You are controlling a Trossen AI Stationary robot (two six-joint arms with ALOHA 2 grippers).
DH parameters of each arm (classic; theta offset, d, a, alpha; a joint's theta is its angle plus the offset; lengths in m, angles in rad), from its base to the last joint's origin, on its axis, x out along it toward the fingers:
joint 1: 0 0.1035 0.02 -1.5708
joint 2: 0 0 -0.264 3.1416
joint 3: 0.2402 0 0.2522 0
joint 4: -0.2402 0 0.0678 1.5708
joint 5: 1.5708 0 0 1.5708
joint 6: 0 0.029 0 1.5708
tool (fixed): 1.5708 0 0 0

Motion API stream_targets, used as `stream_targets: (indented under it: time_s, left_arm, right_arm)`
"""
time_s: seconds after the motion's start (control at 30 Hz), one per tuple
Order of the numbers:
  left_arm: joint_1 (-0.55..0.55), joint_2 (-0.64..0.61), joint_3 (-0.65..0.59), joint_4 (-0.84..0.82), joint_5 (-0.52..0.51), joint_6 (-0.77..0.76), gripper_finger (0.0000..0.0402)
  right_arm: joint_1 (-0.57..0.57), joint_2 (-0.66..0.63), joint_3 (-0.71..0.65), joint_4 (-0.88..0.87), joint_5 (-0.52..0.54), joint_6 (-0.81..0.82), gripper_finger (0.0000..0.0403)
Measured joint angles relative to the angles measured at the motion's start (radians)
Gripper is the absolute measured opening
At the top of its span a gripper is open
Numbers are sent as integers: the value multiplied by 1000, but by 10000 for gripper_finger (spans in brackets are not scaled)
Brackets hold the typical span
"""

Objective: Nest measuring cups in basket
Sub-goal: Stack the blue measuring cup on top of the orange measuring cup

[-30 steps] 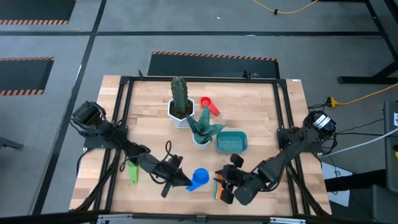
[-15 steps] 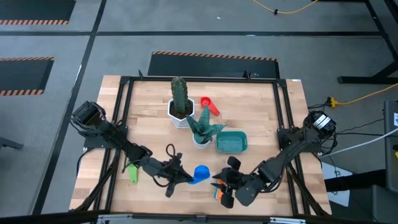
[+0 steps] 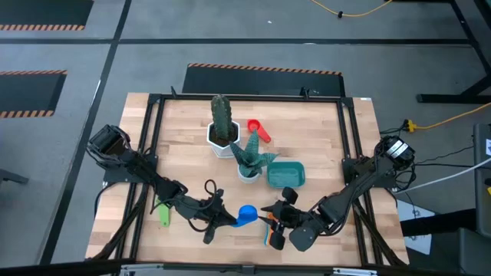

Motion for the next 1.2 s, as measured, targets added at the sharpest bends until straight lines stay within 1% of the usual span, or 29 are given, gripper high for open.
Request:
stream_targets:
  time_s: [0.13, 0.47, 0.63, 0.93, 1.2]
  left_arm:
    - [0, 0, 0, 0, -1, 0, 2]
    - [0, 0, 0, 1, -9, 2, 3]
    - [0, 0, 0, 0, -10, 2, 3]
    - [1, 0, 0, 1, -27, 2, 3]
    - [1, 0, 0, 2, -34, 1, 4]
  right_arm:
    - [0, 0, 0, 7, 1, -25, 130]
    - [0, 0, 0, 29, 3, -26, 130]
    - [-5, 0, 0, 55, 53, -55, 130]
    - [-48, 9, 0, 71, 15, -48, 130]
    - [-72, 12, 0, 90, 22, -52, 130]
